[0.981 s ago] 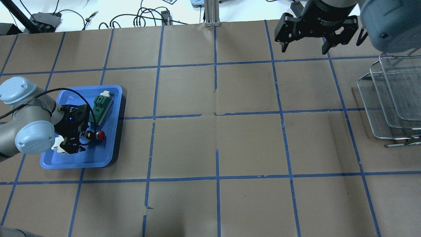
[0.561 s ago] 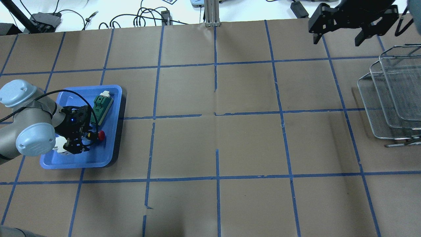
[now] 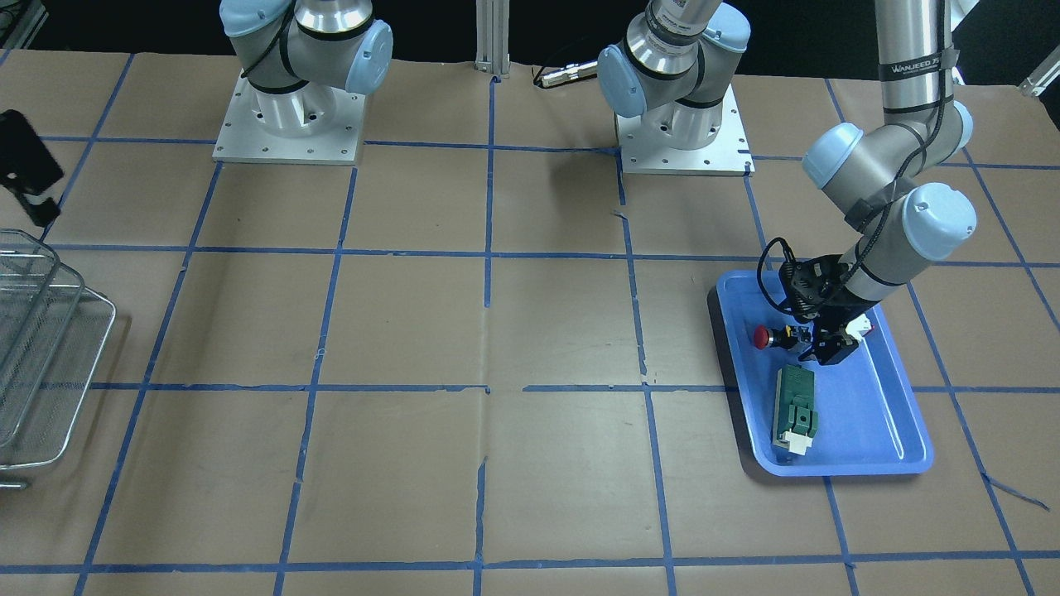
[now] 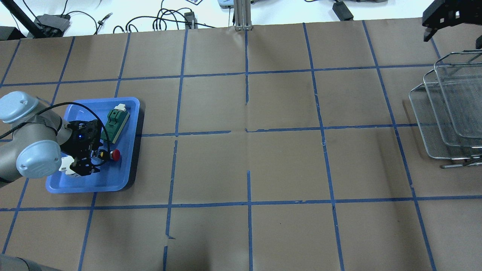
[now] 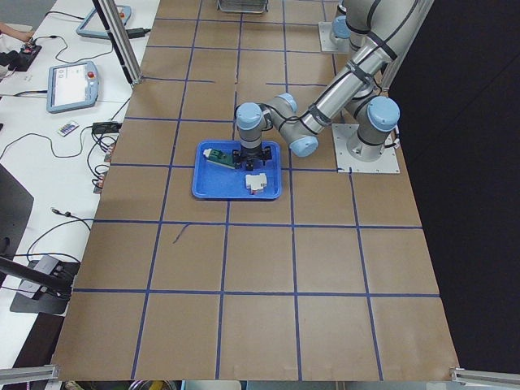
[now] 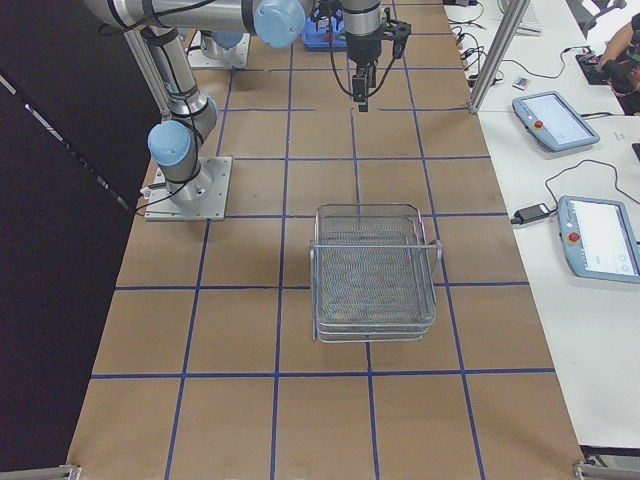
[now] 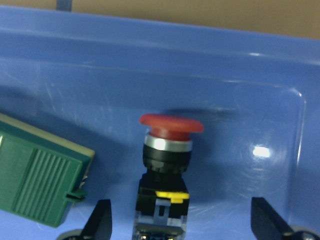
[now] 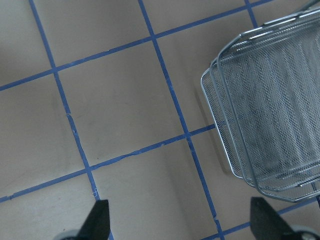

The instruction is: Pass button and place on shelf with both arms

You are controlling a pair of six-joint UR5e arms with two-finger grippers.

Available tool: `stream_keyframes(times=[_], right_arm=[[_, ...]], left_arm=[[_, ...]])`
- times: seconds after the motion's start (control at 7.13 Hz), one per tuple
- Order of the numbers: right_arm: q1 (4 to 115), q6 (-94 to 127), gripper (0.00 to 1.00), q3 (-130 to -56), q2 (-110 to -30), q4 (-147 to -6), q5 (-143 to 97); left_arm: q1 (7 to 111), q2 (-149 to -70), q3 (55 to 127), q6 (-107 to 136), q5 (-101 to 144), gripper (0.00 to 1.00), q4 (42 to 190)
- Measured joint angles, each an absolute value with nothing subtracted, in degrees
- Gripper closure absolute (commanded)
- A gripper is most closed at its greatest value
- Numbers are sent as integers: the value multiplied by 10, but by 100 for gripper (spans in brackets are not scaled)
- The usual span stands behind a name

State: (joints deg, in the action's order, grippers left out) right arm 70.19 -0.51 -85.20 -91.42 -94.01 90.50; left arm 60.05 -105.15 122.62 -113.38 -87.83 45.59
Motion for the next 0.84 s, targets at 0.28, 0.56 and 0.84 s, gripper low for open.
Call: stream_keyframes(times=[0.28, 0.56, 0.84], right_arm=[[650, -20, 0, -854, -911, -925, 838], [590, -63, 0, -856, -900, -889, 722], [549, -112, 0, -860, -888, -835, 624]], left_arm=[[599, -1055, 1228, -1151, -878, 100, 446], [596, -1048, 1227, -1156, -873, 100, 443], [600, -1014, 1209, -1129, -854, 100, 473]])
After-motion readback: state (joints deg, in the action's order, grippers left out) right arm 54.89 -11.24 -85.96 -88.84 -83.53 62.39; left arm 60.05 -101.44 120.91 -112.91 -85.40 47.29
